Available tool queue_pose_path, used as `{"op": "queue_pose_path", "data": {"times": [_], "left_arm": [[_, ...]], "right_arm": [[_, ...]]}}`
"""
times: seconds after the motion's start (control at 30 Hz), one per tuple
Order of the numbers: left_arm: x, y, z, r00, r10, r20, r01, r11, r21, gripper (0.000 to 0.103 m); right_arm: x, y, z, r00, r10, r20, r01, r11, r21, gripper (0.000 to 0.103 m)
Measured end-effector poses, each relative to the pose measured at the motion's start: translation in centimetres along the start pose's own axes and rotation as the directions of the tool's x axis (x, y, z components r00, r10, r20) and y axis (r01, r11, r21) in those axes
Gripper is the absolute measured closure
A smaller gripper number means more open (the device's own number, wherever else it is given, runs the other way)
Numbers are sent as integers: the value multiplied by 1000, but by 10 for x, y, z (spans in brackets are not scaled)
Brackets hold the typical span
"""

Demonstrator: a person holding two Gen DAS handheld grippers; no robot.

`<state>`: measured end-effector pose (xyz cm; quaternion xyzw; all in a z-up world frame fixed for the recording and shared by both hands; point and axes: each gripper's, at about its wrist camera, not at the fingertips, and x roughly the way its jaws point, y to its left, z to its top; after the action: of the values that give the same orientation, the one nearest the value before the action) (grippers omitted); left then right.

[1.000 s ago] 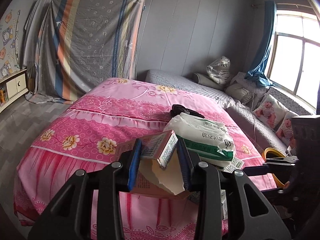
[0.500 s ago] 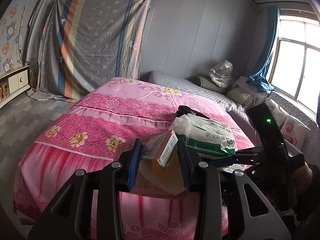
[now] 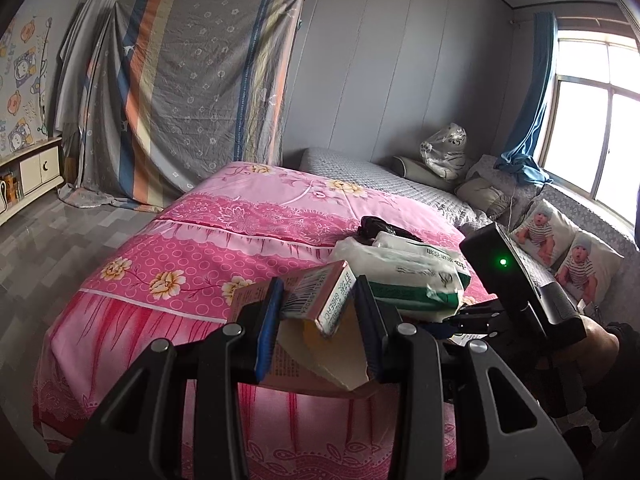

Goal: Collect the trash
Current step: 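Grasp the white milk carton with the right tool while the left tool holds the pink box, then carry the pink box and milk carton in both tools over the yellow bin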

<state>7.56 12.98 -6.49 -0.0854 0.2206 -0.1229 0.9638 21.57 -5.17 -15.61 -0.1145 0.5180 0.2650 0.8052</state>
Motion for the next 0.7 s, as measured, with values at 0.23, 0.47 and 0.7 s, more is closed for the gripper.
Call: {"op": "queue_pose_path", "data": {"times": [0.23,0.47,0.7], "left_arm": [[-4,-10,6,1000,7,11,-7,1000,26,69],[-4,-23,14,1000,2,14,-2,999,48,69],[1,-43,20,1000,-28,0,28,997,78,69]], "right_arm": [[-36,-3,-12,990,117,77,-118,993,1,48],[-91,-19,-32,945,276,178,-283,959,19,49],[-145,-52,-65,903,286,322,-326,942,76,49]]}}
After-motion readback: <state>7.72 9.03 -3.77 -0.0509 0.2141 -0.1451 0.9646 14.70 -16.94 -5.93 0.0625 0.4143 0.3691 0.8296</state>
